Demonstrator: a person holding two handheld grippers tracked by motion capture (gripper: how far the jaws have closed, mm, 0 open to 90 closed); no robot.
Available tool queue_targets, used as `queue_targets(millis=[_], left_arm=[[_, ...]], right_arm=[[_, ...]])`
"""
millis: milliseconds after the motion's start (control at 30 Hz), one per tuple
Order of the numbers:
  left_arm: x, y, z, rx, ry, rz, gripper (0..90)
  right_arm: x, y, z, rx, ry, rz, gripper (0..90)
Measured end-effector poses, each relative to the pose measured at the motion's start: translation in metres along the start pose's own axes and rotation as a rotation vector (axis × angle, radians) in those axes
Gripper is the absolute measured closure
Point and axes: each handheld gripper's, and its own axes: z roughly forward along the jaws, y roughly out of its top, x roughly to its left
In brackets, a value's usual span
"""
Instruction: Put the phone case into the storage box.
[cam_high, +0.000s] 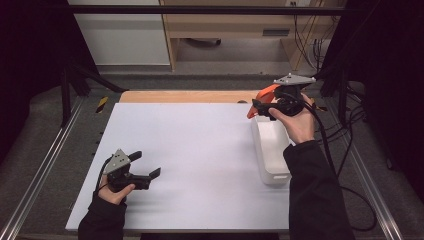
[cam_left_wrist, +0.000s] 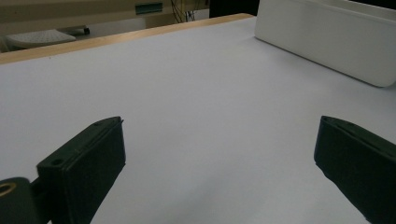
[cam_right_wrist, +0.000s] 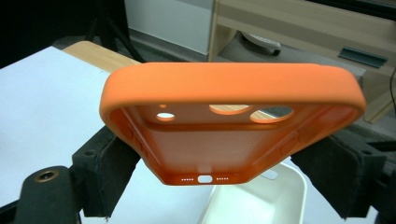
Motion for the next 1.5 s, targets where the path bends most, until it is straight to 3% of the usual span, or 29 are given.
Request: queue_targets(millis=[800,1500], left_arm=[[0.0,-0.003,0.003,0.019,-0.005,0.008,1.7],[-0.001,-0.004,0.005,0.031,-0.01,0.021,1.7]], right_arm=[[-0.025,-0.007,0.034,0.036,-0.151,0.102,16.0],[-0.035,-0.019,0.057,0.118,-0.21,0.155,15.8]])
